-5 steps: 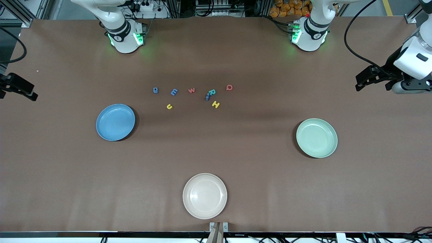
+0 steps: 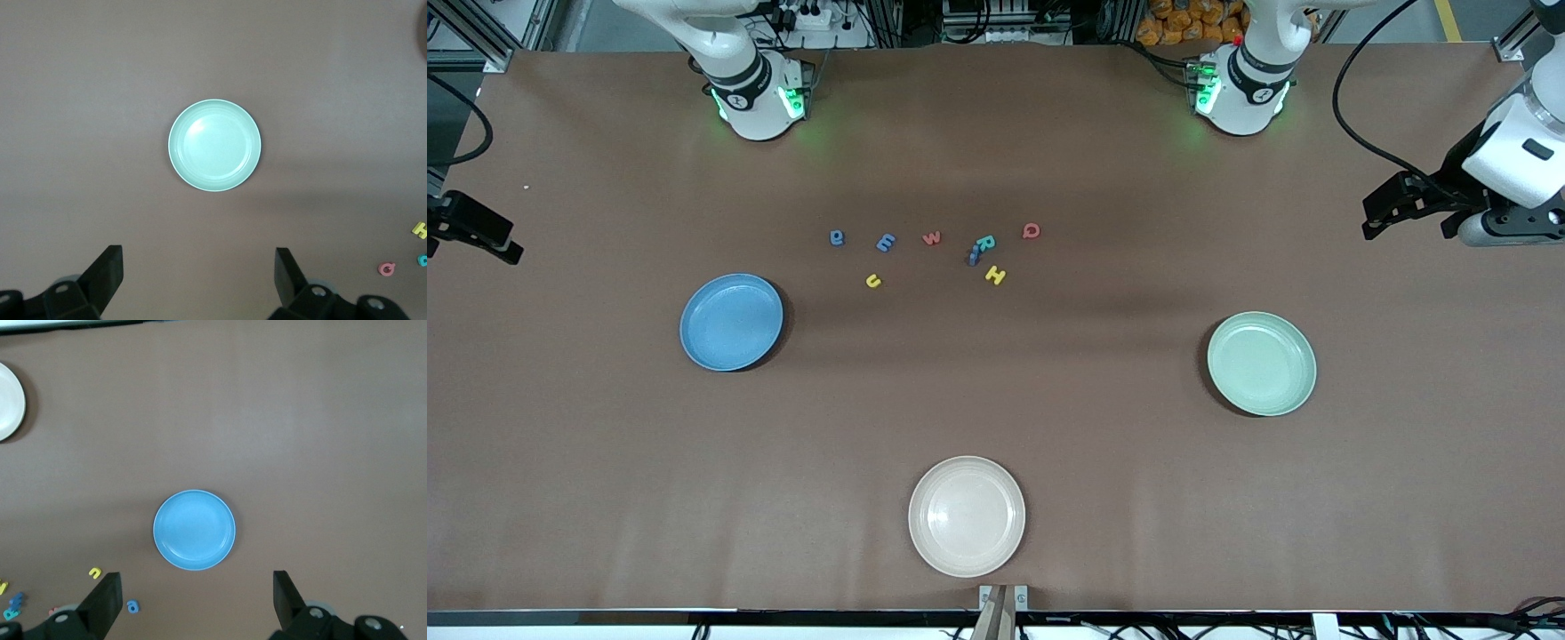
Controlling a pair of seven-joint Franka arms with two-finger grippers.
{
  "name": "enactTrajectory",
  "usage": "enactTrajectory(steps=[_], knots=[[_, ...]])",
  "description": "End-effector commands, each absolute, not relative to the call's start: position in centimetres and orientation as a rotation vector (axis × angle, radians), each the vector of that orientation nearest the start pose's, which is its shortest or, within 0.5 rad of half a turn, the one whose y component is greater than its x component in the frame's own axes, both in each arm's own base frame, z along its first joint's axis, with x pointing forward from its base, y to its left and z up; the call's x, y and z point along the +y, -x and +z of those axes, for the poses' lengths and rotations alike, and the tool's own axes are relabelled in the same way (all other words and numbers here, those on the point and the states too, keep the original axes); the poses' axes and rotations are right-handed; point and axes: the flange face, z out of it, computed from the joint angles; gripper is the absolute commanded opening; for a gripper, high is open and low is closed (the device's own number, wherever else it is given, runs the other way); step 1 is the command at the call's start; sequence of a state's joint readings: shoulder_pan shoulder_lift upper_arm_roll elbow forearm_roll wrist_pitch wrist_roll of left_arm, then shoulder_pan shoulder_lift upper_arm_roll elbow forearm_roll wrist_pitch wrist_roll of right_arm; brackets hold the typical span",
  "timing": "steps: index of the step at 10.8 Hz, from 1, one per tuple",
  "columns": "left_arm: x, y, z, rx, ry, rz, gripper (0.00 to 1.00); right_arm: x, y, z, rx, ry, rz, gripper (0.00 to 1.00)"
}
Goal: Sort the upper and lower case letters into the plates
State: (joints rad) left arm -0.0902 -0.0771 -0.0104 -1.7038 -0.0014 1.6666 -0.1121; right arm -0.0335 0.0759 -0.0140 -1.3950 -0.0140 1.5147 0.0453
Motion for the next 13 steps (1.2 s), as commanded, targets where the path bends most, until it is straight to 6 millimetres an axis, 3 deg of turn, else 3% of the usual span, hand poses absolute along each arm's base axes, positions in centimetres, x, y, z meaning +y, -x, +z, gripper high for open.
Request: enactTrajectory(steps=[1, 3, 6, 8, 10, 13], knots=[[-5.0, -53.2, 61.8, -0.012, 3.116, -0.045, 1.0, -3.5, -56.8, 66.3, 0.157, 3.152, -0.053, 1.0], [-5.3, -52.6, 61.1, 0.02, 3.109, 0.047, 1.0, -4.6, -56.9, 66.4, 0.189, 3.155, -0.067, 1.0], [-7.5, -54.5, 59.3, 0.082, 3.111, 0.091, 1.0, -5.7, -56.3, 67.5, 0.225, 3.139, -0.099, 1.0], [-12.8, -54.8, 57.3, 0.19, 3.099, 0.111, 1.0, -5.6, -56.2, 67.5, 0.224, 3.133, -0.094, 1.0], [-17.1, -56.0, 54.7, 0.119, 3.145, 0.086, 1.0, -4.8, -56.3, 67.5, 0.199, 3.133, -0.092, 1.0], [-23.0, -56.7, 50.6, 0.056, 3.174, 0.081, 1.0, -2.7, -57.7, 65.7, 0.135, 3.125, -0.077, 1.0]])
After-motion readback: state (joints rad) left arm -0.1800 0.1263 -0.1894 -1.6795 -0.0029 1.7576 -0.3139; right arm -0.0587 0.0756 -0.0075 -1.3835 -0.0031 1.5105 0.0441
